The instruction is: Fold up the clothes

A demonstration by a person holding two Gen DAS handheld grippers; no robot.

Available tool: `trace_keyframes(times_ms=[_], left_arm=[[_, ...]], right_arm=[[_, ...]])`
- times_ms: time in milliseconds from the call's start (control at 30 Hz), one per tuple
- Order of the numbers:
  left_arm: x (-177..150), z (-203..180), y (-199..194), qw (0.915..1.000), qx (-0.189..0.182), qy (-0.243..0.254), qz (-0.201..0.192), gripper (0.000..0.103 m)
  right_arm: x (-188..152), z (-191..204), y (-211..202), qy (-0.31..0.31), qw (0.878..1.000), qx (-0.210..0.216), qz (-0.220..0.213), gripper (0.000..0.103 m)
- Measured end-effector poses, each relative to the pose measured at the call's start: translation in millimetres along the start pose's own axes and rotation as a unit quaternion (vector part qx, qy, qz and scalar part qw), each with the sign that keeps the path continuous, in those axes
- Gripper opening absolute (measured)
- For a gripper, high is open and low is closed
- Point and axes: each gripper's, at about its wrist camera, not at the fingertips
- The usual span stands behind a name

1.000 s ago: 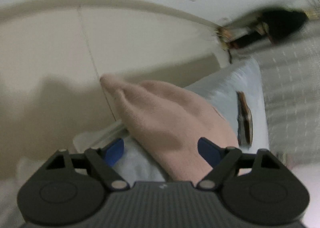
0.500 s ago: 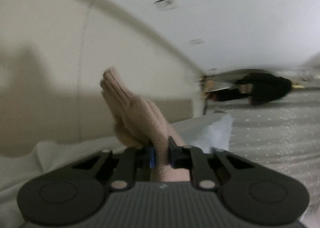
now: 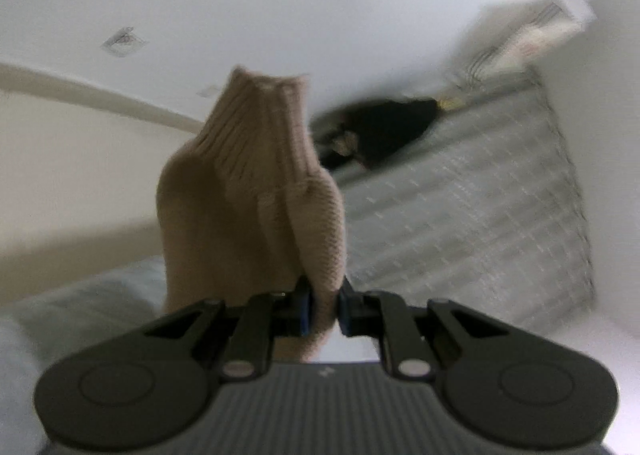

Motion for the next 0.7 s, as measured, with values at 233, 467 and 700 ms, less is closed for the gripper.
trace_keyframes(times_ms=[233,467,700], left_arm=[[-70.5,-92.4,-6.8,0.9881,-0.076,0.111,0.074,0.013],[-164.7,-141.6,-8.8,0.9578,-0.099,0.22,0.156,0.013],[-265.9,-118.9,0.4,0.9224,-0.085,0.283,0.249,0.014]], right_arm=[[-0.7,-1.0,-1.3,0.005,1.0,0.003,-0.002,0.073],[0.8,-10.6,-6.8,0.045,0.999,0.017,-0.014,0.073],[1.9,-43.6,-20.8,0.17,0.983,0.044,-0.05,0.073]])
Point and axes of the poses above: each gripper's, at about its wrist camera, not at the fingertips, and y roughly the way its jaws point, z to its left, x to its top, and after that the axes turned 5 degrees about -z, right-handed
